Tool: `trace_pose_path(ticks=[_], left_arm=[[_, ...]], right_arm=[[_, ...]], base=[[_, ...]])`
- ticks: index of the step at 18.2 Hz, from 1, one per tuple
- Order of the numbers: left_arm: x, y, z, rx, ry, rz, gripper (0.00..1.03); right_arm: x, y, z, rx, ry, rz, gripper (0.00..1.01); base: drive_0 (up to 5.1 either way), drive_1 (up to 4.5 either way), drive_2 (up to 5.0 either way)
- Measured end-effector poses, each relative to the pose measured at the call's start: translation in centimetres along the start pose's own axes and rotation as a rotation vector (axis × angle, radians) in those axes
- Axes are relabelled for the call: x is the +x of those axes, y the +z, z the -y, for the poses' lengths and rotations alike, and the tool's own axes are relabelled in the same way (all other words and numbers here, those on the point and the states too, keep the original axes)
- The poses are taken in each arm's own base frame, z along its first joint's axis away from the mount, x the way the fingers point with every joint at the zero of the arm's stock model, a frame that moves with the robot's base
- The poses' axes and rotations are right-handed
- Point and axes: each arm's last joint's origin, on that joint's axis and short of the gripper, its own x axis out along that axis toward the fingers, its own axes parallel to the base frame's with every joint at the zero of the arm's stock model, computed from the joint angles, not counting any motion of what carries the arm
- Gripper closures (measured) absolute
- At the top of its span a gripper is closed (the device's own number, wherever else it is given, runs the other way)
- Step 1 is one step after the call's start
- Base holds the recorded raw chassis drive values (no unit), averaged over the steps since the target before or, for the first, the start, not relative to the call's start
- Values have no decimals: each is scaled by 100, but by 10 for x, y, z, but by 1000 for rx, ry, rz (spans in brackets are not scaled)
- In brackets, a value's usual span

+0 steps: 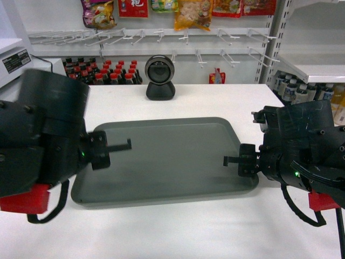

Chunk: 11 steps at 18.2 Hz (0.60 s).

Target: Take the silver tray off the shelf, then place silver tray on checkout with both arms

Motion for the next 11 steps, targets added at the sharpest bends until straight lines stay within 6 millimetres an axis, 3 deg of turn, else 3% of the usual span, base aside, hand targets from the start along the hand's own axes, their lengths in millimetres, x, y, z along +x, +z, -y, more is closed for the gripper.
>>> trace_pose_path(ticks=[1,2,3,4,5,6,8,11], left_arm=[[-15,15,-4,-39,-13,69,59],[-29,31,-6,-74,-15,133,50],[-36,48,-7,-127,-103,289,49],[-39,48,-15,-97,-190,388,58],[-46,27,-33,-23,-217,415,69],[-52,15,-41,13,-222,410,74],[-59,6,-51,35,-215,415,82],[-72,9,-62,48,-214,467,92]], right_arm=[[0,1,3,13,-6,3,47],[0,0,4,-3,-24,151,49],[-10,-7,12,-42,-75,279,60],[-28,-20,18,-95,-81,312,69],[-53,-31,27,-124,-89,321,80],[-64,-31,32,-132,-100,330,85],[-78,-26,38,-133,-111,348,93],[-99,-18,43,-136,-120,384,98]], base=[[0,0,0],[0,0,0],[0,0,0],[0,0,0],[0,0,0],[0,0,0],[0,0,0],[0,0,0]])
